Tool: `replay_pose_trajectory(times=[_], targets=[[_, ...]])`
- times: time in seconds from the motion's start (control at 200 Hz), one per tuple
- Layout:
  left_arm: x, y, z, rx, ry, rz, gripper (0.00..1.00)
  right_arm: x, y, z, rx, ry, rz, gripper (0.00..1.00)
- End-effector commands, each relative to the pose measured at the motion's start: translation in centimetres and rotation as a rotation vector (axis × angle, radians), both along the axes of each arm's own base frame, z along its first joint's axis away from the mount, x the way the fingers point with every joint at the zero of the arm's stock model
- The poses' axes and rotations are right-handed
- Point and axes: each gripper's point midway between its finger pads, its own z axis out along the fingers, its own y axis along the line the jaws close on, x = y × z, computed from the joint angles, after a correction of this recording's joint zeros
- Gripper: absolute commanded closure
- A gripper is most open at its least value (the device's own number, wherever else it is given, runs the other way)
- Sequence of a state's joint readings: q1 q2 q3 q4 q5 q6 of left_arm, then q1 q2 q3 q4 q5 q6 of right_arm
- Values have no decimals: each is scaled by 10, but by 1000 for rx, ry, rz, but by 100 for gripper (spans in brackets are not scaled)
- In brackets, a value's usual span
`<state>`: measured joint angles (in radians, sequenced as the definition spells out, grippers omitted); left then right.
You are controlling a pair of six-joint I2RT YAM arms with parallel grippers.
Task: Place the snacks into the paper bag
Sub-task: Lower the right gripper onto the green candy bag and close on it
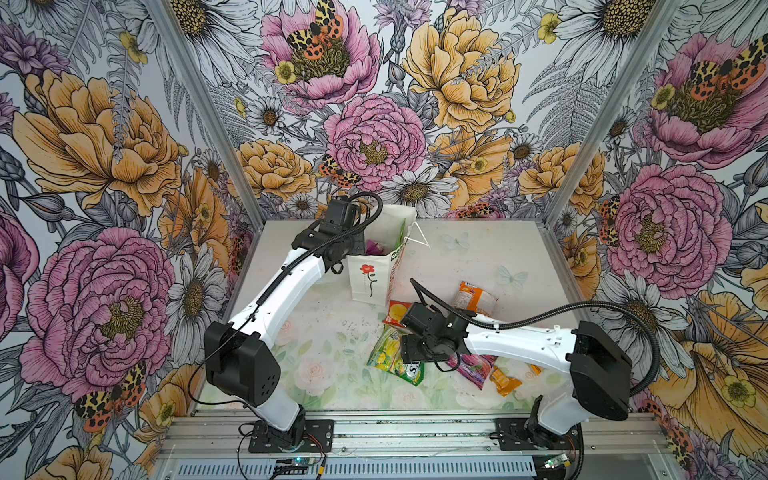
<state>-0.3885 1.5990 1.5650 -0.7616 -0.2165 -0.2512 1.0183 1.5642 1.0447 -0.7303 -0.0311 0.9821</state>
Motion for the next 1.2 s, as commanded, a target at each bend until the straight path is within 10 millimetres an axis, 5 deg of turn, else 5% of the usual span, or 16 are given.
replay_pose_trajectory(times=[0.0,0.245,0.691,1.016,1.196], targets=[[1,8,26,-6,-80,21,100,-14,-16,-14,-47,41,-43,21],[2,7,23,5,-74,19,100,-5,-1,-35,-106,65,7,20],[0,8,29,2,-88,21,100,62,23,-28,-118,-49,13,20],[-1,6,30,-16,-85,14,100,43,-5,11,-23,-71,-96,21],[0,8,27,-11,-81,18,100,29,-25,13,19,-55,-220,21]])
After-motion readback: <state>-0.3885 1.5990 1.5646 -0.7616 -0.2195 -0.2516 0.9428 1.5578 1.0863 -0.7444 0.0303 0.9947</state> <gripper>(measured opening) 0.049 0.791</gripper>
